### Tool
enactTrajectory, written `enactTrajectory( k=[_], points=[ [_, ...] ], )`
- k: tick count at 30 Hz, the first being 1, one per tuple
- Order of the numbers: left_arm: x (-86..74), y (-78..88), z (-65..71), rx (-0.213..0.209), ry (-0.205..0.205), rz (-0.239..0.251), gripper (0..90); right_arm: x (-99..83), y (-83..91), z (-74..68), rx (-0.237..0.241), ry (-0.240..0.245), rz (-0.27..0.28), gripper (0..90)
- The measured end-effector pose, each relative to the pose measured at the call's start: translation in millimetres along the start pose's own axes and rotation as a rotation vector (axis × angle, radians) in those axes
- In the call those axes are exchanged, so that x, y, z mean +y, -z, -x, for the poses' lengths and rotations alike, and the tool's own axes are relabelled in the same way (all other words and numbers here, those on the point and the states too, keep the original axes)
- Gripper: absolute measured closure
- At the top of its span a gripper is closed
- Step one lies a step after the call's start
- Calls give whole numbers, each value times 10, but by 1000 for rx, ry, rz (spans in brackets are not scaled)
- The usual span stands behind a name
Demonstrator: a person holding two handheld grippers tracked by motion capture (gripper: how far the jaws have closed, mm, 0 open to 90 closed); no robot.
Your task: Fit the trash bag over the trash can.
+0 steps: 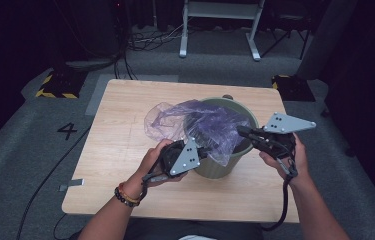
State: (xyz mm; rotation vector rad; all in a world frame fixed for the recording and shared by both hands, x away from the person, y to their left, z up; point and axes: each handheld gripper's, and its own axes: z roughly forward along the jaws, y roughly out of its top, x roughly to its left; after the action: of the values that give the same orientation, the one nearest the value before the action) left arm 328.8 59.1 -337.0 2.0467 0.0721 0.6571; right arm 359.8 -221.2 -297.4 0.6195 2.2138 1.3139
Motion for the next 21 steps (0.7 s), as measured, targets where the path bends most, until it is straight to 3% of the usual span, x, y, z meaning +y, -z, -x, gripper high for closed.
enactTrajectory(
  k=[2,4,6,7,11,14,18,21],
  points=[
    [-1,-4,0,2,2,-4,894,-34,57,16,-2,-20,16,900],
    [8,-29,8,3,4,-4,894,-50,106,17,-15,-46,41,777],
    [20,-52,17,0,0,-4,894,-35,142,-8,-23,-46,64,591],
    [26,-64,27,-2,2,-3,894,-20,157,-25,-22,-55,74,549],
    [33,-92,41,-1,4,2,895,55,149,-156,71,-16,88,379],
    [33,-98,45,4,10,7,896,70,68,-273,142,-3,61,314],
    [49,-106,82,0,0,5,896,73,-38,-338,161,-5,34,298],
    [55,-108,112,0,-12,0,896,75,-90,-420,143,24,3,394]
  ],
)
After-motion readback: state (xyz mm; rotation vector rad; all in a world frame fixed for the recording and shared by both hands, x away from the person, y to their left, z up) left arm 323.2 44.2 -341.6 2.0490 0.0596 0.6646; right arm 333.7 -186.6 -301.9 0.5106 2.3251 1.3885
